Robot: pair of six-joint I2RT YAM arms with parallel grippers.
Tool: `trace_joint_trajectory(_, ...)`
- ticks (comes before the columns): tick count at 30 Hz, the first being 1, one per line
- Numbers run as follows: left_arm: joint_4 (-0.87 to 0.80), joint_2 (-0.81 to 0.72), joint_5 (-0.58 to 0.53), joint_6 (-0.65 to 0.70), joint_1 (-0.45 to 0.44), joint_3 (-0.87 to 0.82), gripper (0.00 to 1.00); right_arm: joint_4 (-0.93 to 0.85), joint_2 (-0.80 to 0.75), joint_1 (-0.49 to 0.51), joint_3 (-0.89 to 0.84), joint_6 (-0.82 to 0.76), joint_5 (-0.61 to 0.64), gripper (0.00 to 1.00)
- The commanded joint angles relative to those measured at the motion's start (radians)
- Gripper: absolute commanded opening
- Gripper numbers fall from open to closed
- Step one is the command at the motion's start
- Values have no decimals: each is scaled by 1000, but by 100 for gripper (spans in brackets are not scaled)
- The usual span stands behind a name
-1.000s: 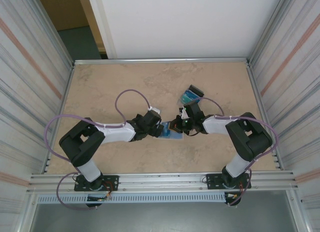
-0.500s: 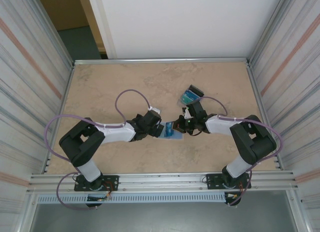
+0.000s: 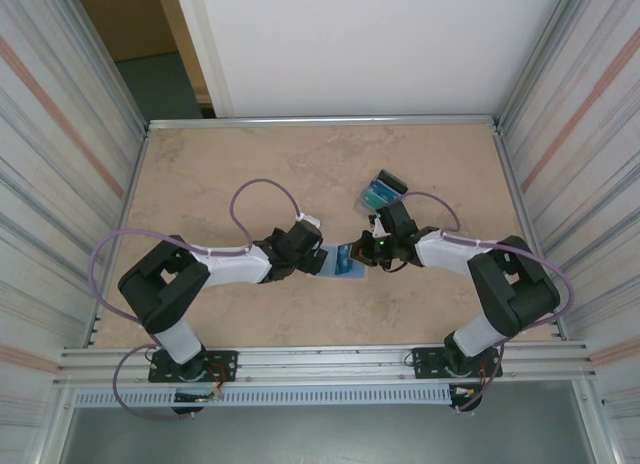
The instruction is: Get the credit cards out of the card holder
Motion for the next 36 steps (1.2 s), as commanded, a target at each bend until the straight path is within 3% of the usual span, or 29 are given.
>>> trace_joint_trajectory(1,-65,-22,-20,-7,-6,12,99,-79,-37,-9,1,-43,48,1)
trace_joint_trajectory(12,-89,-114,-30,-34,-5,3,99,-167,-153,-9,18,-129,96,0)
trace_joint_trajectory(23,-90,-227,-63,-75,8,8,99,-355,-287,-10,97,-279,235,0)
trace_joint_trajectory(30,18,-324,35,-171,115,-65,99,-453,-340,-32,183,-390,321,1)
trace_joint_trajectory(36,76,-393,103,-203,205,-124,99,-492,-339,-102,265,-495,321,1)
